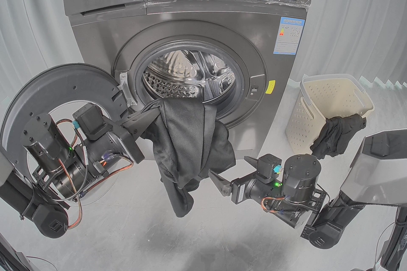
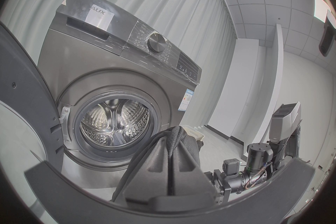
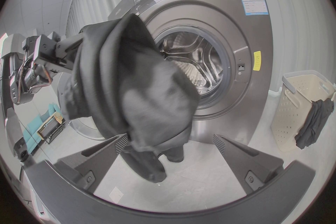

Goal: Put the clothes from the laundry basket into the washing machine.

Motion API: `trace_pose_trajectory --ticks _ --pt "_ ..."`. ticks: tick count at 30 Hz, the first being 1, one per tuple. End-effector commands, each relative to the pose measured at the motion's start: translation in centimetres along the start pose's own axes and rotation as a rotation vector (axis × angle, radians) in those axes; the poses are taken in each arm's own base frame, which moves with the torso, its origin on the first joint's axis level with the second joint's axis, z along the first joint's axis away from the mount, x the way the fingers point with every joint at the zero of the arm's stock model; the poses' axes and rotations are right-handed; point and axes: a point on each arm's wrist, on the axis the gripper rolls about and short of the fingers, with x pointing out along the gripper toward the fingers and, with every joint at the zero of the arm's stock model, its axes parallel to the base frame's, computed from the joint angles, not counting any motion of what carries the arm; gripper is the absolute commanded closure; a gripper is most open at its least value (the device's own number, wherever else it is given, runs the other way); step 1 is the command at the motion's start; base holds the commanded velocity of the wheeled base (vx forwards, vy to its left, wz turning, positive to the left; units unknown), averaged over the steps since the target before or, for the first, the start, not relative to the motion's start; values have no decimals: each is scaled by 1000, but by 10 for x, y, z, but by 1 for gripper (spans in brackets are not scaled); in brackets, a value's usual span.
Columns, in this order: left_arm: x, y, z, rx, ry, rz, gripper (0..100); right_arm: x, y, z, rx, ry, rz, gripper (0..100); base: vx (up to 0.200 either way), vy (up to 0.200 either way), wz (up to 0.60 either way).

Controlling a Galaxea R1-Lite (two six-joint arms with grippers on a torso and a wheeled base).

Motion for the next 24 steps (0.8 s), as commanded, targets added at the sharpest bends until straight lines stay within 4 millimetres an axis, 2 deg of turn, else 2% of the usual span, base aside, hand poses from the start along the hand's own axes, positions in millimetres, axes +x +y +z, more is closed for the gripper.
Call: trace_pose_trajectory --ticks 1,6,16,24 --pt "0 0 0 0 -1 -1 100 3 -11 2 5 -9 -31 0 0 0 0" --pt "0 -2 0 -2 2 -7 100 8 -11 5 15 -29 -30 0 0 0 0" --pt "-1 -2 -1 -3 7 -9 100 19 -12 -3 17 -20 -35 0 0 0 0" --pt "-1 -3 -2 -5 10 -10 100 35 -14 -6 16 -39 -46 0 0 0 0"
